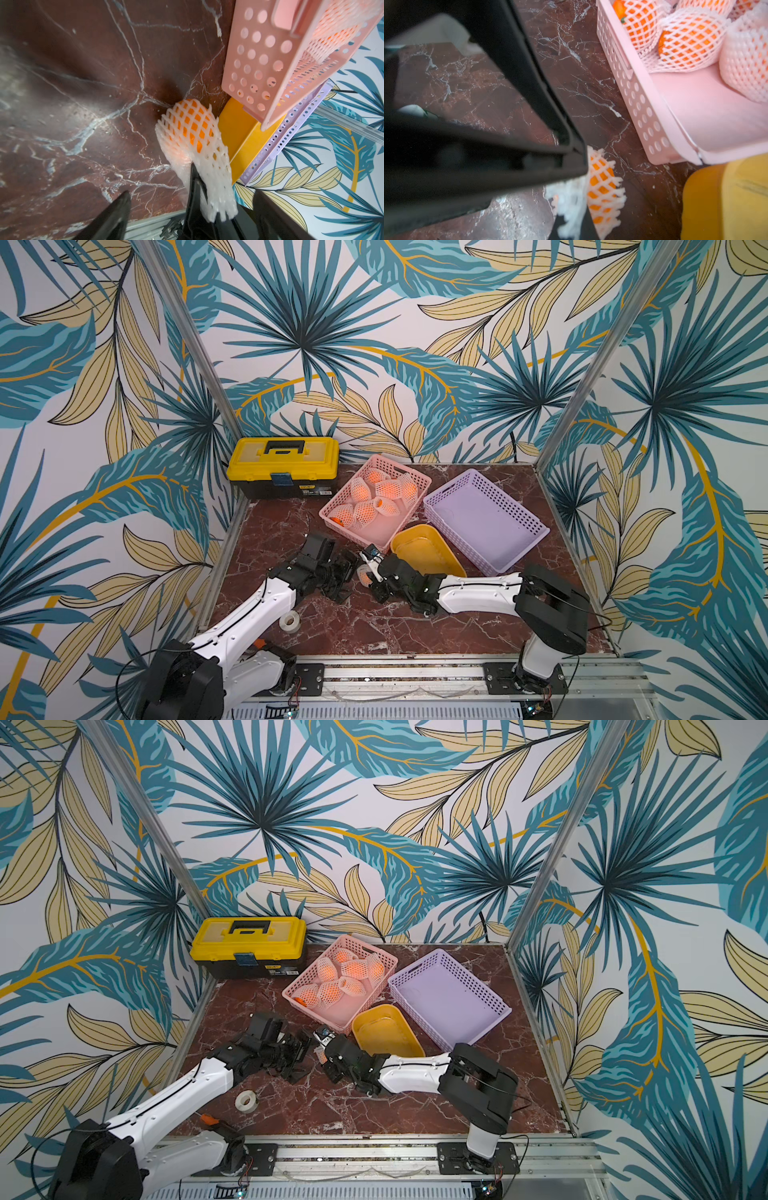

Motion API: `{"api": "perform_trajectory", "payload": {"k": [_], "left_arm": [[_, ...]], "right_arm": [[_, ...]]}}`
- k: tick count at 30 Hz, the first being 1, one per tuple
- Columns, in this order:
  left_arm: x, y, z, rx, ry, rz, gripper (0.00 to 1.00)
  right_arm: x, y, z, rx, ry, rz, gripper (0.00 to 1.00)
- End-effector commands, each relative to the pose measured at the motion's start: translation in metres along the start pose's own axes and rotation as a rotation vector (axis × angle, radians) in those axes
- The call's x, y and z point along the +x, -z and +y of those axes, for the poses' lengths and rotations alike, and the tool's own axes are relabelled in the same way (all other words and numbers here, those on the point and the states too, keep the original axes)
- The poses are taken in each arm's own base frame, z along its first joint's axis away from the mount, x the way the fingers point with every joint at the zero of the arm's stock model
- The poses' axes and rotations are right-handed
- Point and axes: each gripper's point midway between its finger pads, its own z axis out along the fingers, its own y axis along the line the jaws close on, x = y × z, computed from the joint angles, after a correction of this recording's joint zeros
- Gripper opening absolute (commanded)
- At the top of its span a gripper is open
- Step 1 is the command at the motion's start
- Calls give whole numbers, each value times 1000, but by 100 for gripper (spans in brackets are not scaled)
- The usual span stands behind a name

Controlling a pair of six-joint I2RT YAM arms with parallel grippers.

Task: Remove foam nets from oranges
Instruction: Remove the foam net from the orange.

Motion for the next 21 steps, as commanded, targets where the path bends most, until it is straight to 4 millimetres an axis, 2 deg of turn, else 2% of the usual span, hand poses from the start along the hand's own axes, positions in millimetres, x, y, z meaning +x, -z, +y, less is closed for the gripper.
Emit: {"api": "perform_trajectory", "payload": {"k": [1, 7, 13, 18, 21], "left_arm": [[3, 8, -20, 64, -31, -4, 100], [-1, -3, -20, 75, -17, 7, 100], [-3, -12, -21, 63, -9, 21, 100], [-4, -19, -13, 30, 11, 30, 88], [-6, -20, -10, 25, 15, 20, 75]], "right_arm": [[-5, 11, 15, -79, -32, -10, 2], [-12, 22, 28, -179, -68, -30, 0], [-8, 23, 28, -181, -45, -19, 0], [-8, 23, 28, -179, -37, -19, 0], [-8, 24, 27, -180, -40, -24, 0]]}}
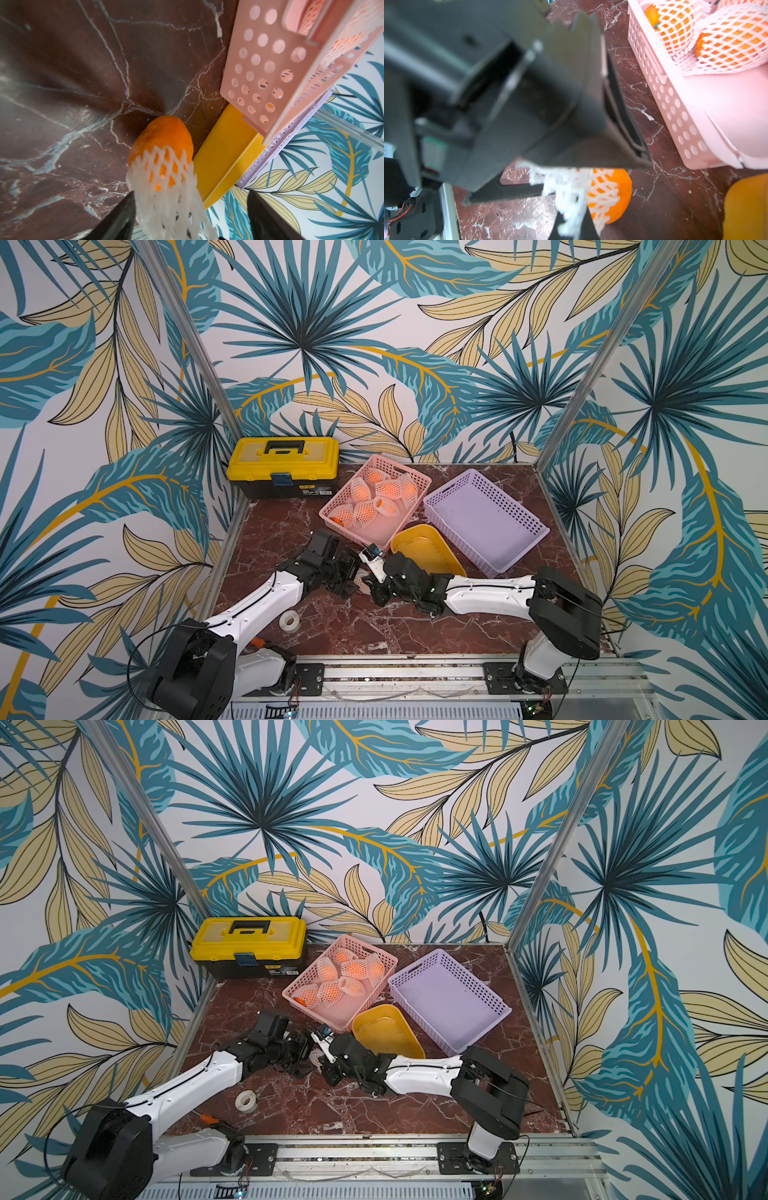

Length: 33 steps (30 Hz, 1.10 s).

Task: Remove foam nets from oranges
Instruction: Remove the foam net from the orange.

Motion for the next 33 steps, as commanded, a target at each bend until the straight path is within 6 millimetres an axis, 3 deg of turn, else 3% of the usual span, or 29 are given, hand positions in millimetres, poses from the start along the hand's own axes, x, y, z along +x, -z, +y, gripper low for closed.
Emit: {"api": "perform_trajectory", "payload": {"k": [1, 5, 8, 12, 14, 24, 33], "left_arm": [[-3, -1, -3, 20, -9, -12, 72], [-5, -4, 1, 12, -4, -17, 55], [-6, -4, 1, 13, -9, -20, 52], [-6, 1, -5, 27, -40, -21, 90], [-7, 5, -8, 28, -59, -26, 100], [-10, 39, -42, 90, -190, -34, 100], [2, 77, -77, 61, -550, -40, 100]], "right_arm": [[2, 6, 4, -19, 13, -4, 0], [1, 8, 7, -35, 15, -5, 0], [0, 12, 8, -45, 10, -12, 0], [-1, 20, 5, -33, 1, -27, 0], [-2, 26, 2, -22, -5, -37, 0], [-2, 55, -26, 52, -81, -80, 0], [-21, 129, -92, 197, -287, -202, 4]]}}
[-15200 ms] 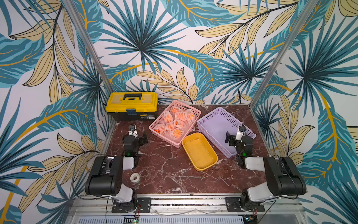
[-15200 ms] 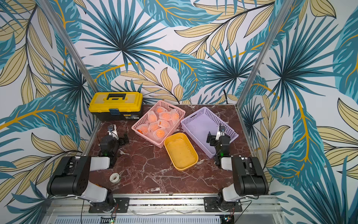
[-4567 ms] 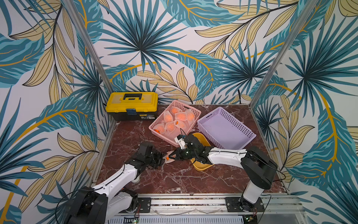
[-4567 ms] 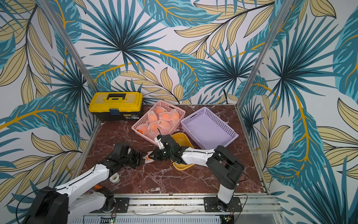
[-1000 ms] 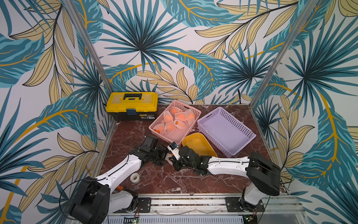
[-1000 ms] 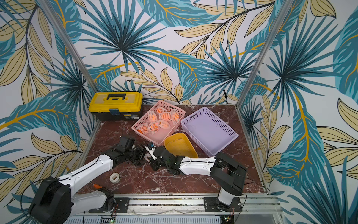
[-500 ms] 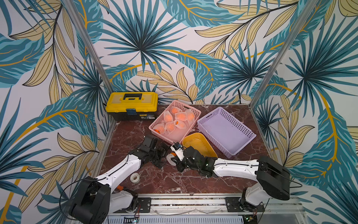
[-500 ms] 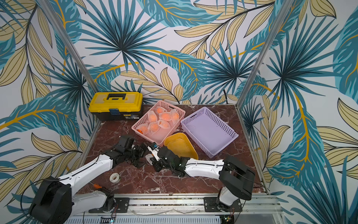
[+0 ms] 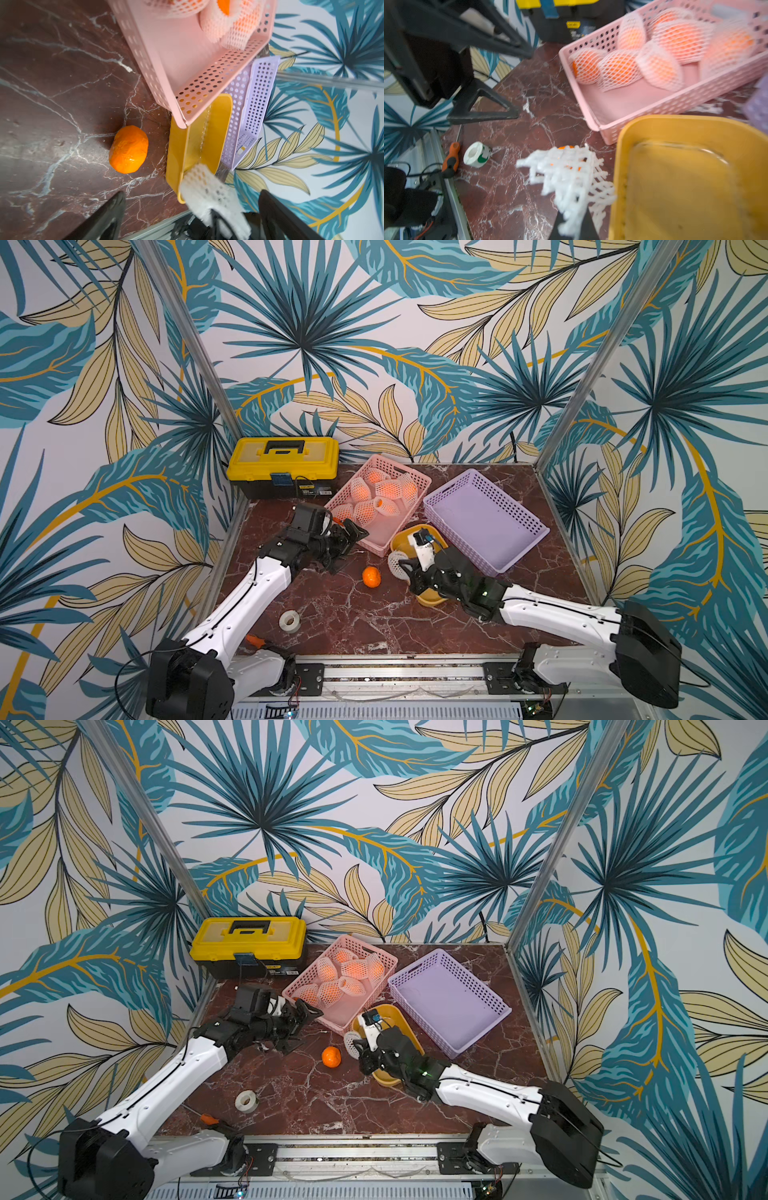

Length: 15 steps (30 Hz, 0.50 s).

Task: Remove foam nets from oranges
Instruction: Remove the foam net from the orange.

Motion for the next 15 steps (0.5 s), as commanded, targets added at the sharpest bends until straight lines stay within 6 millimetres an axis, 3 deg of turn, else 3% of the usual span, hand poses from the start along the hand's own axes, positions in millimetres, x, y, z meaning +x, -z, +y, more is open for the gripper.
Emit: {"api": "perform_trajectory", "payload": {"k": [1, 6, 9, 12, 13, 15], "left_arm": [[4, 13, -4, -51, -213, 32, 100], [-4, 18, 4, -179, -397, 4, 100], [-8, 18, 18, -293, -495, -27, 100], [-5, 13, 35, -355, -527, -5, 100], [-3, 12, 41, -366, -530, 6, 99], [-1, 10, 53, -394, -538, 12, 100]], "right_arm": [[-1, 22, -33, 100, -88, 8, 4], [-22, 55, -70, 179, -194, -10, 6], [-19, 69, -92, 265, -261, 38, 7], [-16, 67, -89, 227, -308, 118, 9], [-13, 62, -84, 200, -311, 159, 15], [-2, 52, -79, 185, -322, 271, 17]]}}
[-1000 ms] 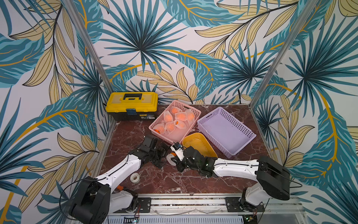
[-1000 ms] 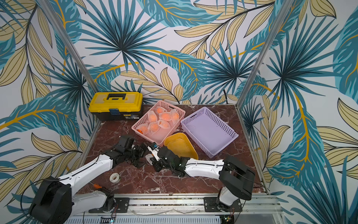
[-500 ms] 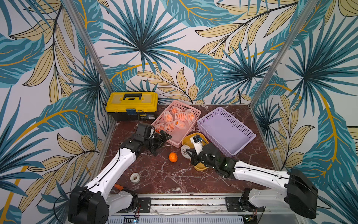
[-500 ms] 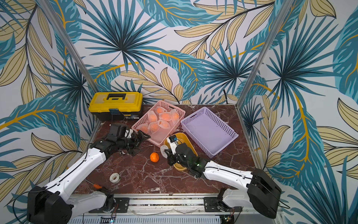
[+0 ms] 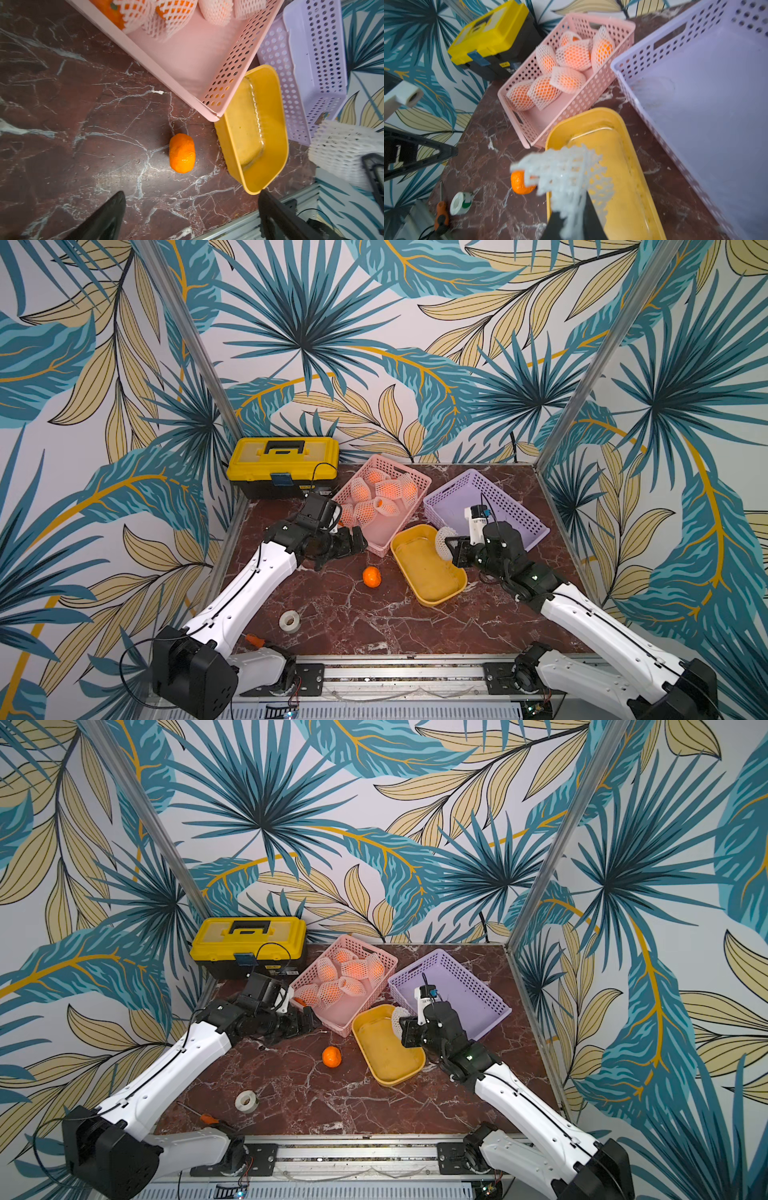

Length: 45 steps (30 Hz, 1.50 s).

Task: Remove foam nets from oranges
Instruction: Remove the foam net from the orange, then place the foam net into the storage box, then pick up the orange from the center of the board.

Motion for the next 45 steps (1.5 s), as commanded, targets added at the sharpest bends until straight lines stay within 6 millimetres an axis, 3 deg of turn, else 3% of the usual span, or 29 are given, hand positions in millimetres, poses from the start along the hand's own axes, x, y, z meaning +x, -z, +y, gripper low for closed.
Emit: {"api": "perform_trajectory", "payload": {"k": [1, 4, 8, 13, 15, 18, 20, 26, 30, 33, 37, 42, 45], "left_arm": [[16, -7, 29, -117, -70, 31, 100], [24, -9, 41, -150, -83, 30, 100], [24, 1, 33, -101, -97, -11, 100], [24, 3, 31, -90, -97, -16, 99], [24, 2, 31, -89, -95, -12, 100], [25, 2, 31, -85, -91, -10, 100], [25, 2, 30, -82, -88, -7, 100], [27, -1, 31, -80, -82, 4, 100], [24, 0, 33, -96, -75, -13, 99], [21, 0, 40, -130, -62, -34, 99], [16, 3, 45, -155, -44, -75, 100], [-3, 23, 49, -193, 3, -194, 100], [-19, 46, 54, -213, 80, -310, 100]], "right_arm": [[38, -12, 2, 7, -36, 258, 16], [48, -28, 8, 11, -69, 373, 16], [51, -48, 8, 48, -87, 457, 20], [63, -70, 0, 113, -60, 583, 34], [64, -74, -10, 167, -57, 588, 47], [56, -77, -22, 223, -32, 521, 69], [49, -74, -30, 274, -31, 475, 77], [23, -68, -34, 287, -30, 313, 80], [-8, -49, -37, 307, -33, 138, 81], [-27, -31, -23, 239, -34, 53, 81], [-28, -17, 26, -6, -44, 31, 80], [18, -17, 91, -87, 146, 54, 80], [46, -33, 108, -23, 218, 107, 80]]}}
